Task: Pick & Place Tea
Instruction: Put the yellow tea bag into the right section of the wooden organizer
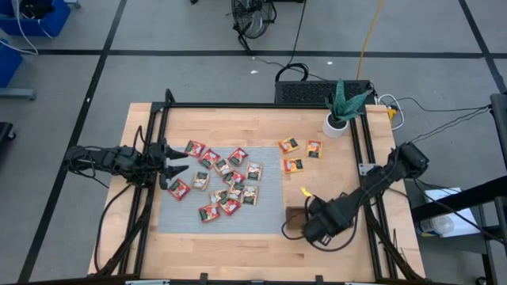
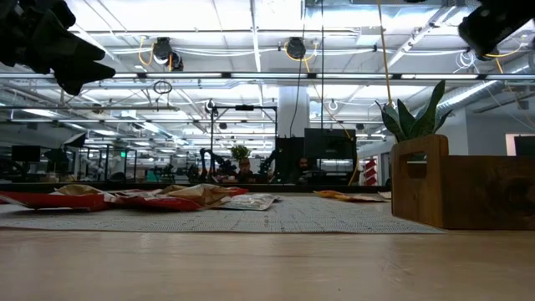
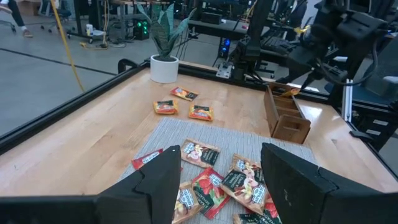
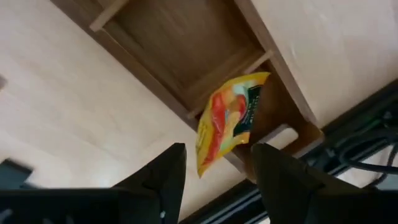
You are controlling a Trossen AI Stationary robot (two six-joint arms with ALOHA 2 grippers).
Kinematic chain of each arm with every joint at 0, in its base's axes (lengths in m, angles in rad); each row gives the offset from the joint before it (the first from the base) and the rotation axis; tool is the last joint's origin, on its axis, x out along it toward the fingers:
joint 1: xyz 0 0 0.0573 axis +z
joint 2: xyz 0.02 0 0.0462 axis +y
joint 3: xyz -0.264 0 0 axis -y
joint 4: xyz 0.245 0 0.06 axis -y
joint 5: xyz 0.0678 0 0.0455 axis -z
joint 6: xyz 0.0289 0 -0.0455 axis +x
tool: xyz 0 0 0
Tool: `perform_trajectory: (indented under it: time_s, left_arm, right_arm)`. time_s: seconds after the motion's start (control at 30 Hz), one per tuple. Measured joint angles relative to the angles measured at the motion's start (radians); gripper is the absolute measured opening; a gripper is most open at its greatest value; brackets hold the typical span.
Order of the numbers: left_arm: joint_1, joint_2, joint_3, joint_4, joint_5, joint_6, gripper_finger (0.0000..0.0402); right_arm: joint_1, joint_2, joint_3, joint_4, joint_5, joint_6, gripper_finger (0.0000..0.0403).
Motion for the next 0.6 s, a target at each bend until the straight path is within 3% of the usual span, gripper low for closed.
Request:
perform_trajectory:
  time_s: [0.13, 0.6]
  left_arm:
    - [0.0, 0.0, 0.0, 0.0, 0.0, 0.0, 0.0223]
    - [0.0, 0.0, 0.0, 0.0, 0.0, 0.0, 0.0223]
  right_arm:
    - [0.03, 0.0, 0.0, 0.01, 0.048, 0.066, 0.0169]
    - [0.083, 0.0, -0.106, 0.107, 0.044, 0.189, 0.0169]
